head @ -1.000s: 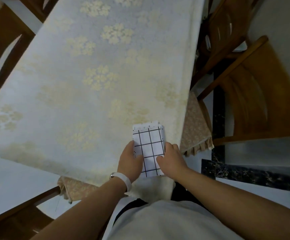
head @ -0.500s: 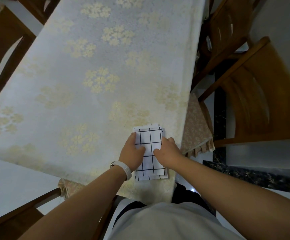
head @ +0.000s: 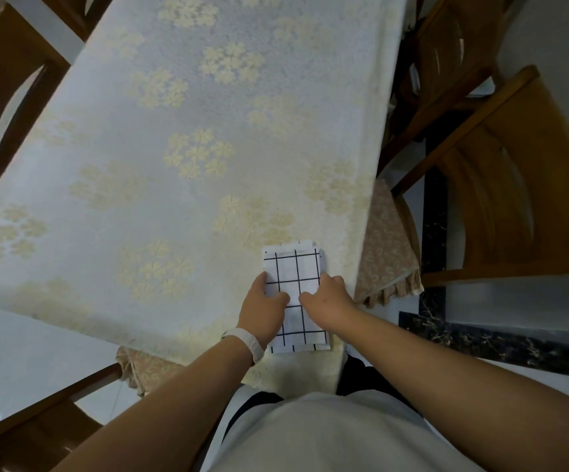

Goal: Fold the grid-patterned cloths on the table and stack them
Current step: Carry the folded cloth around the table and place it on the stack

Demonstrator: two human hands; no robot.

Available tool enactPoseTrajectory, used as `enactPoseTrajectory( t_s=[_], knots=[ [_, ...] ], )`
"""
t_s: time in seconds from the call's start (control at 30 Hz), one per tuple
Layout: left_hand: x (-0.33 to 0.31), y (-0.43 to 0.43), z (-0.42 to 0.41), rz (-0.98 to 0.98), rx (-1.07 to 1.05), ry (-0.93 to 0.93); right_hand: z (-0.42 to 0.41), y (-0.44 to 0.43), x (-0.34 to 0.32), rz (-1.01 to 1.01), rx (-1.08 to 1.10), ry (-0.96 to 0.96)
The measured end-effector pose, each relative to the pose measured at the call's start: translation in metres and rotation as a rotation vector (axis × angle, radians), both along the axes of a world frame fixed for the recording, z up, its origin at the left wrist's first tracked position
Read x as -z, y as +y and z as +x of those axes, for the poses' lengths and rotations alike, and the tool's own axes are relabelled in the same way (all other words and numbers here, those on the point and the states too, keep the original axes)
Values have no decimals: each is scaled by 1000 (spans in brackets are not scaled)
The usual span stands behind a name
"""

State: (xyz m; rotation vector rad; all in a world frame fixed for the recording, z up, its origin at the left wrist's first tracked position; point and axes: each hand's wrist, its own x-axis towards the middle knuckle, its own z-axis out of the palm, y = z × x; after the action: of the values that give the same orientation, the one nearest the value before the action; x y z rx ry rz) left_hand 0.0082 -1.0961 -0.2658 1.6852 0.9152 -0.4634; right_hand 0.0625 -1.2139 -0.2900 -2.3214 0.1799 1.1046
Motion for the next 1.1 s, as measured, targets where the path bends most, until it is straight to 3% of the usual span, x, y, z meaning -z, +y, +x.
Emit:
enactPoseTrajectory(
  t_s=[0.37, 0.5, 0.73, 0.97, 1.03, 1.1],
  knots=[
    [4, -7, -30, 19, -52, 45, -33, -16, 2, 8, 49, 55],
    [1, -9, -28, -9, -31, -42, -42, -12, 3, 39, 98, 45],
    [57, 12, -28, 49, 186, -21, -52, -14, 11, 135, 303, 86],
    [26, 12, -10, 83, 371, -101, -61, -16, 15, 159, 415, 72],
    [36, 16, -17, 187, 423, -114, -58, -19, 4, 120, 382, 12],
    [38, 21, -32, 454, 574, -186, -49, -23, -7, 65, 276, -104]
  ],
)
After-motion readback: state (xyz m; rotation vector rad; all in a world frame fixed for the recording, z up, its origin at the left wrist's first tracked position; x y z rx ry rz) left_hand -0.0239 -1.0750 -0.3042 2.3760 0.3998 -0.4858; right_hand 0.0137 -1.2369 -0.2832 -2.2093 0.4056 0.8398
